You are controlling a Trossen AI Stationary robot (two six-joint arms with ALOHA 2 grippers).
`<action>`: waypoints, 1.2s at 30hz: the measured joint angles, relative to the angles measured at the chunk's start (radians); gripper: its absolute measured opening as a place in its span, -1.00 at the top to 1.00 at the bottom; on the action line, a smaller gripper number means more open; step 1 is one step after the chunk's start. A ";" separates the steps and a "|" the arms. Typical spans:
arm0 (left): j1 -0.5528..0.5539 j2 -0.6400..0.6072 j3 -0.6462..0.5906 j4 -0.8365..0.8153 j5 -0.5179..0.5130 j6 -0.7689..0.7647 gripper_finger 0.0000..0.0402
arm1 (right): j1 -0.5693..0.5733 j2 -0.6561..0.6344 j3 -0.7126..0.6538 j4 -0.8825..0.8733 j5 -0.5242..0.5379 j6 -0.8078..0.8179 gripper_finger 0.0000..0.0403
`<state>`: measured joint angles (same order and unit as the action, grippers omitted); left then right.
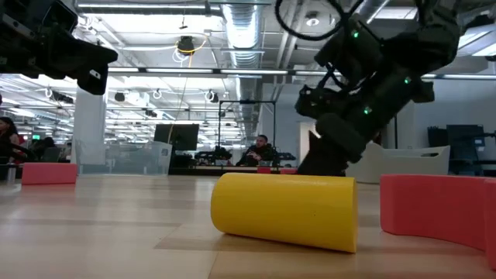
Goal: Sort & place blocks by color
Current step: Put the top right orange block into the white bin
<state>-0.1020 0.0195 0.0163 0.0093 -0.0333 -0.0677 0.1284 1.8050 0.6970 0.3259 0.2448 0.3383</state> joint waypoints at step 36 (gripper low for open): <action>0.000 0.000 0.000 0.000 0.000 0.000 1.00 | 0.030 -0.266 -0.002 -0.079 -0.011 -0.036 0.25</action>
<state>-0.1020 0.0196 0.0163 0.0093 -0.0334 -0.0677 0.1584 1.5394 0.6952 0.2469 0.2337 0.3027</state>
